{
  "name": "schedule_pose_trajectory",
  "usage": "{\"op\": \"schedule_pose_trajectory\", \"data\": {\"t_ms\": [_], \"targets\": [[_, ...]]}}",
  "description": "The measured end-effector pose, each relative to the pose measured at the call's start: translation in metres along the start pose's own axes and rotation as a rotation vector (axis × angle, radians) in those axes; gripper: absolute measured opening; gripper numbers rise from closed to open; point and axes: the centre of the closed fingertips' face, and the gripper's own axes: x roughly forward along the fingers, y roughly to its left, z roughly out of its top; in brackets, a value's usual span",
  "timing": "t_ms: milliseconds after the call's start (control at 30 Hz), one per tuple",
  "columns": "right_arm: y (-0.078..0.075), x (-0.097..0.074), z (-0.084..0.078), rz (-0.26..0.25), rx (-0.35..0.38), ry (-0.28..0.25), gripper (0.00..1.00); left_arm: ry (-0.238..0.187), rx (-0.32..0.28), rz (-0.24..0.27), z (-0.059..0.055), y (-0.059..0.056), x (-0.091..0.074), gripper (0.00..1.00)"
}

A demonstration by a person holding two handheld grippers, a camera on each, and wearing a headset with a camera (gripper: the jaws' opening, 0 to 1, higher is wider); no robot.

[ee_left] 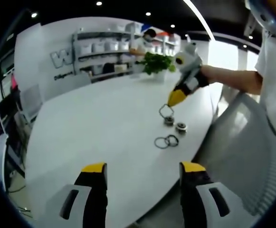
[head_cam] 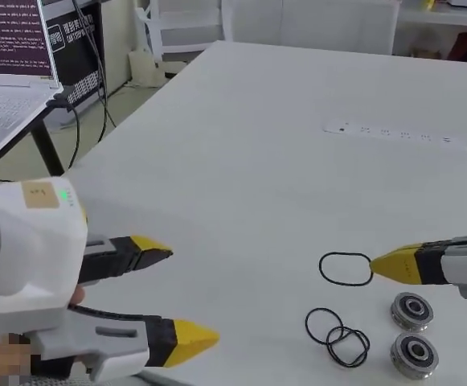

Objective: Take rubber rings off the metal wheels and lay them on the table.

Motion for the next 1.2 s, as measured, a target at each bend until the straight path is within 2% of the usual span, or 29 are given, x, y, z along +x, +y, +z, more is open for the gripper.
{"op": "schedule_pose_trajectory", "data": {"t_ms": [200, 267, 333, 500, 833, 967, 1200], "targets": [[-0.001, 0.009, -0.014, 0.013, -0.066, 0.097, 0.00, 0.002, -0.002, 0.001, 0.000, 0.000, 0.001, 0.63], [0.000, 0.014, -0.022, 0.046, -0.115, 0.141, 0.00, 0.004, -0.001, -0.001, -0.001, -0.001, 0.002, 0.62], [-0.003, 0.018, -0.026, 0.039, -0.106, 0.162, 0.00, 0.008, 0.000, -0.004, -0.002, -0.002, 0.002, 0.62], [-0.001, 0.027, -0.036, 0.069, -0.134, 0.214, 0.00, 0.005, 0.002, 0.003, -0.002, -0.001, -0.001, 0.62], [-0.009, 0.039, -0.048, 0.042, -0.192, 0.292, 0.00, -0.010, -0.012, 0.020, -0.002, 0.001, -0.006, 0.62], [-0.013, 0.043, -0.048, 0.030, -0.224, 0.316, 0.00, 0.000, -0.022, 0.013, -0.005, 0.000, -0.006, 0.61], [-0.029, 0.047, -0.055, -0.016, -0.296, 0.386, 0.00, 0.004, -0.023, 0.009, -0.005, 0.000, -0.006, 0.61]]}}
